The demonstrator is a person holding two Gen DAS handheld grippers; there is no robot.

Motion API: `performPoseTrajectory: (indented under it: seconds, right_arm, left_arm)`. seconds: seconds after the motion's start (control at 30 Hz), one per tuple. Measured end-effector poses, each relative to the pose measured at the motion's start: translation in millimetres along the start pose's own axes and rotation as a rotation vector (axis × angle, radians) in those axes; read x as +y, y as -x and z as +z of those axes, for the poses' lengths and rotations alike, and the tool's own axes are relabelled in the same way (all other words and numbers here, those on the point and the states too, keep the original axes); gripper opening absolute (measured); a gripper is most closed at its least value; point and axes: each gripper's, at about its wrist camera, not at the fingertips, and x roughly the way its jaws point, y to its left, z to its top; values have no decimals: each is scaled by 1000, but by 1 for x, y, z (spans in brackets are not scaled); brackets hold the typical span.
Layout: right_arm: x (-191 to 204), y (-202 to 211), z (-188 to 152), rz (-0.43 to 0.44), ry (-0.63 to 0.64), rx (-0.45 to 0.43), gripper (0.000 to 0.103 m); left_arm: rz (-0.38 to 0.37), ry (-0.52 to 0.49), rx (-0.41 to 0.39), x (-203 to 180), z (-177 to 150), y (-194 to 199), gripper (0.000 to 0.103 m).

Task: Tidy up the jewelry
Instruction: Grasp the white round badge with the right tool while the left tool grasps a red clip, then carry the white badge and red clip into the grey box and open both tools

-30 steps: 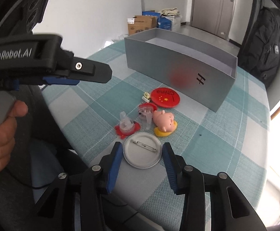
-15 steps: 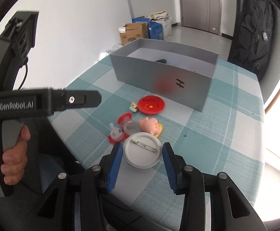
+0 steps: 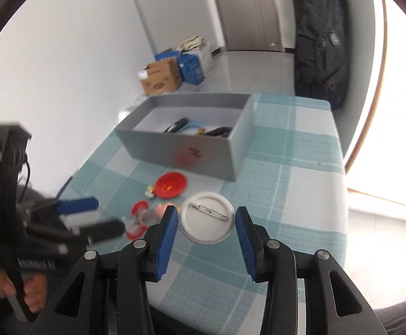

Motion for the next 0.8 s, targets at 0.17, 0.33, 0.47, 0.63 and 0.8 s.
performPoseTrajectory:
  seconds: [0.17, 0.33, 0.47, 0.63, 0.8]
  right_arm:
    - [-5, 6, 5, 1, -21, -41, 41]
    - [-5, 8, 3, 3, -28, -48, 41]
    - [-6, 7, 3, 4, -31, -49, 41]
    - [-5, 7, 1, 6, -29, -48, 41]
    - [-5, 7, 1, 4, -24, -49, 41]
  left_arm:
    - [25, -53, 49, -10, -2, -12, 59]
    - [60, -118, 50, -18, -5, -19, 40]
    - [81, -138, 46, -20, -6, -20, 14]
    - [46, -124, 48, -13, -3, -19, 14]
    - [29, -131, 48, -15, 1, -19, 14]
